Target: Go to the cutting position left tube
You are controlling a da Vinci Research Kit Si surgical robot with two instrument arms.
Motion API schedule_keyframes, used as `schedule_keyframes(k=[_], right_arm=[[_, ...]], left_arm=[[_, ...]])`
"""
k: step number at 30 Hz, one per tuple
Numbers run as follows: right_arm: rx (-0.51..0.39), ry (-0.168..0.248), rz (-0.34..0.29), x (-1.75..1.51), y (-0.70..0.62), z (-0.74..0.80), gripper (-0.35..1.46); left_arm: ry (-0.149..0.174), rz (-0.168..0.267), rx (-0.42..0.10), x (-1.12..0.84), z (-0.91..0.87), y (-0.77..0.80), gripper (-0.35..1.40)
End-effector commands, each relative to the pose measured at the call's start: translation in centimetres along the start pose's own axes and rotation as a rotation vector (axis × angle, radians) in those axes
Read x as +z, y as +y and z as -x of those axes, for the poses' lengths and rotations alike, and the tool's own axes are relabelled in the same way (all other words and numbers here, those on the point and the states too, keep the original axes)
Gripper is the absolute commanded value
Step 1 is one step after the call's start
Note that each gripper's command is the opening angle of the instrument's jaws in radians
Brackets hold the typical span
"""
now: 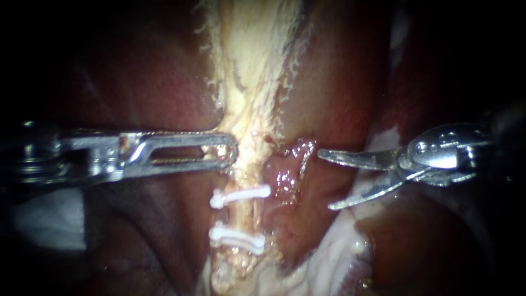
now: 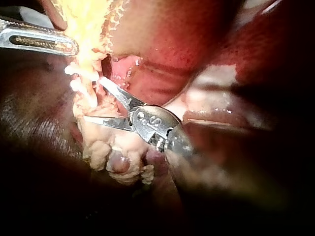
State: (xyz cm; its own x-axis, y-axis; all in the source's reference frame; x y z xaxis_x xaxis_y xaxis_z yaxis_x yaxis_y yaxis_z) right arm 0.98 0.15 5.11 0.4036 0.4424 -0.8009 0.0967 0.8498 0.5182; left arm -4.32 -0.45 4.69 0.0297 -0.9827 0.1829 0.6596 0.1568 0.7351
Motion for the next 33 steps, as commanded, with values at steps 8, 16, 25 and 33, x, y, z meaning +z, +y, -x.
schedule_keyframes(k=[8, 16, 25, 33], right_arm=[[0.011, -0.039, -0.084, 0.27, -0.19, 0.18, 1.43], [0.073, -0.062, -0.162, 0.8, -0.32, 0.34, 1.43], [0.109, -0.064, -0.208, 1.35, -0.31, 0.46, 1.43], [0.129, -0.077, -0.212, 1.57, -0.23, 0.58, 1.43]], left_arm=[[0.004, 0.001, -0.004, -0.31, 0.09, -0.04, -0.35], [-0.007, 0.006, -0.006, -0.63, 0.11, -0.04, -0.35], [-0.014, 0.007, -0.008, -0.72, 0.11, -0.07, -0.35], [-0.015, 0.008, -0.009, -0.74, 0.1, -0.1, -0.35]])
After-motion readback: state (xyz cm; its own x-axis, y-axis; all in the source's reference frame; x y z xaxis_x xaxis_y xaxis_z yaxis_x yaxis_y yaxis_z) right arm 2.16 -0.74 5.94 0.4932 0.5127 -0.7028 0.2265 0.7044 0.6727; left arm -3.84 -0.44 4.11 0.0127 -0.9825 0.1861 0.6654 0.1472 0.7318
